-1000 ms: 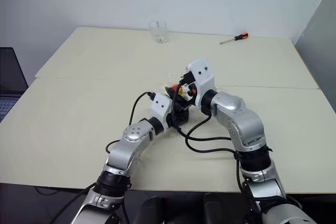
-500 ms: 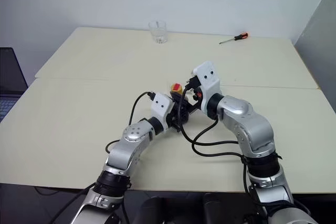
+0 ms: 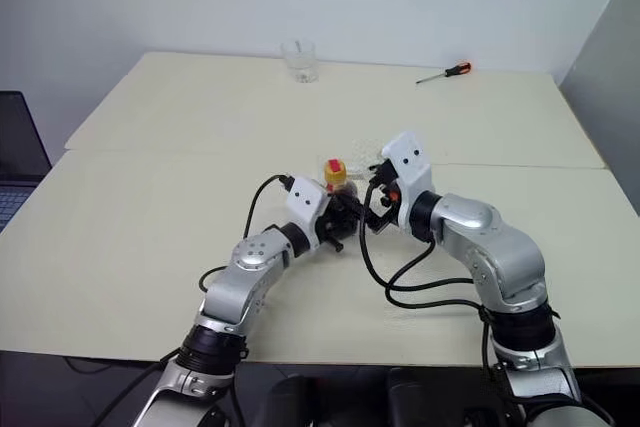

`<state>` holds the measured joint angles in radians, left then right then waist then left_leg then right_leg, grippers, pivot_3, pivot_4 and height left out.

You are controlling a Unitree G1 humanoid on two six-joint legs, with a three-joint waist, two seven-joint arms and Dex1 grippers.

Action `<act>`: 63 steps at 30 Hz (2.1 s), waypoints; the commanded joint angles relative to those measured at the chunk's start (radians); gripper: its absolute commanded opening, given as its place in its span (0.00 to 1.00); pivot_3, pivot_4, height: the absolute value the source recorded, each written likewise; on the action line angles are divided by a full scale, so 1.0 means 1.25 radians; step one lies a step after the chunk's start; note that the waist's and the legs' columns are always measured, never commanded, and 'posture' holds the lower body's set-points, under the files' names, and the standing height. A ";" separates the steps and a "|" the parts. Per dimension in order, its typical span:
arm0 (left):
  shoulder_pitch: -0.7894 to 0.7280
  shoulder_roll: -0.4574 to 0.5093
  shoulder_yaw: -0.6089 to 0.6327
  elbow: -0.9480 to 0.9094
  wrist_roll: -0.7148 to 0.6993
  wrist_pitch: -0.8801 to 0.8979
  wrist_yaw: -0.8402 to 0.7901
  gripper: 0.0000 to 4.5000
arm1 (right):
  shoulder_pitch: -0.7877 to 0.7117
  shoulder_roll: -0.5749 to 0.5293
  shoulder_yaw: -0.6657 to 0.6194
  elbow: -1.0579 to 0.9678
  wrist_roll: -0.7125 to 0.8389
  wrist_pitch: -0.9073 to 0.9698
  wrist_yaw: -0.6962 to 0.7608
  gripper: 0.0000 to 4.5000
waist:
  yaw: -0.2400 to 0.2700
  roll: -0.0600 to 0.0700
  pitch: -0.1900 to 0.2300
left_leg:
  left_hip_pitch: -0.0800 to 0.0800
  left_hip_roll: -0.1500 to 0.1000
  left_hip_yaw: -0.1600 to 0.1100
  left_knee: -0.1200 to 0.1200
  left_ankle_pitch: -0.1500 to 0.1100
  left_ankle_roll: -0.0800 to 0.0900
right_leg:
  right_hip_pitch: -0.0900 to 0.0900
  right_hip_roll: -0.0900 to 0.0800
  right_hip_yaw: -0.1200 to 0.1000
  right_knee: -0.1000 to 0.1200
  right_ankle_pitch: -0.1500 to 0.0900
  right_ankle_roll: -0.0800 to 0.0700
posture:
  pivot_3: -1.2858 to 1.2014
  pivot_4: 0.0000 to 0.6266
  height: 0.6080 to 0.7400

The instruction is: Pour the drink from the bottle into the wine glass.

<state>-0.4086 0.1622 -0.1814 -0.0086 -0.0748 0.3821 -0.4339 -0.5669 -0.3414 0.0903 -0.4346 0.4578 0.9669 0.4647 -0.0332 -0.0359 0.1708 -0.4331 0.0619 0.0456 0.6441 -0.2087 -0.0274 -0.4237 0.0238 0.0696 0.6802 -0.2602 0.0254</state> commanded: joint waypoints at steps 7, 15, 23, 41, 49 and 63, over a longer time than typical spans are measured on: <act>-0.020 0.000 0.008 -0.033 -0.005 -0.016 -0.002 0.17 | -0.033 -0.044 -0.049 -0.009 0.037 -0.024 0.045 1.00 | 0.001 0.000 0.000 | 0.000 0.000 0.000 0.000 0.000 0.000 | 0.000 0.000 0.000 0.000 0.000 0.001 | 0.52 0.24 1.00; -0.021 0.000 0.008 -0.034 -0.005 -0.015 -0.001 0.17 | -0.058 -0.106 -0.084 -0.047 0.132 0.000 0.113 1.00 | 0.000 0.000 0.000 | 0.000 0.000 0.000 0.000 0.000 0.000 | 0.000 0.000 0.000 0.000 -0.001 0.001 | 0.52 0.24 1.00; -0.021 -0.004 0.006 -0.033 -0.005 -0.017 0.001 0.17 | -0.192 0.029 -0.028 0.084 0.025 -0.067 -0.049 1.00 | 0.000 0.000 0.000 | 0.000 0.000 0.000 0.000 0.000 0.000 | 0.000 0.000 0.000 0.000 0.000 0.000 | 0.52 0.24 1.00; -0.016 -0.003 0.008 -0.037 -0.003 -0.021 0.008 0.17 | -0.191 0.140 0.070 0.164 -0.103 -0.103 -0.113 1.00 | 0.001 0.000 0.000 | 0.000 0.000 0.001 0.000 0.000 0.000 | 0.000 -0.001 0.000 0.000 0.001 -0.002 | 0.52 0.24 1.00; -0.018 -0.004 0.009 -0.034 -0.004 -0.021 0.008 0.17 | -0.193 0.133 0.078 0.206 -0.127 -0.100 -0.099 1.00 | 0.001 0.000 0.000 | 0.000 0.000 0.001 0.000 0.000 0.000 | 0.000 -0.001 0.000 0.000 0.001 -0.002 | 0.52 0.24 1.00; -0.006 -0.002 0.011 -0.051 -0.004 -0.012 0.013 0.17 | -0.195 0.119 0.054 0.258 -0.147 -0.134 -0.070 1.00 | 0.001 0.000 0.000 | 0.000 0.000 0.001 0.000 0.000 0.000 | 0.000 -0.001 0.000 0.000 0.001 -0.002 | 0.52 0.24 1.00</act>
<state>-0.4094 0.1617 -0.1793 -0.0089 -0.0734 0.3825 -0.4232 -0.7979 -0.1841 0.1958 -0.1054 0.2764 0.8196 0.3738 -0.0322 -0.0359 0.1708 -0.4332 0.0617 0.0466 0.6441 -0.2087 -0.0274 -0.4237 0.0231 0.0698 0.6800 -0.2590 0.0235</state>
